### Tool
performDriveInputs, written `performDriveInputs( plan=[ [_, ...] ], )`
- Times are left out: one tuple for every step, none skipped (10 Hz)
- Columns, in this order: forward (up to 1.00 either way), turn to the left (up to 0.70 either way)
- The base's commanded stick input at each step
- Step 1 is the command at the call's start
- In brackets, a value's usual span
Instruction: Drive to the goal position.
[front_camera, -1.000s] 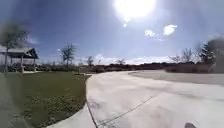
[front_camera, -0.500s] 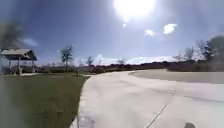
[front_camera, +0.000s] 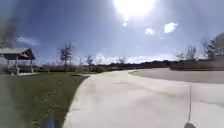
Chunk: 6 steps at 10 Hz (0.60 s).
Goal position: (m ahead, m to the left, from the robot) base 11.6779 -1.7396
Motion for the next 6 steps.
performDriveInputs(
  plan=[
    [1.00,0.00],
    [1.00,0.00],
    [1.00,0.00],
    [1.00,0.00],
    [1.00,0.00],
    [1.00,0.00]
  ],
)
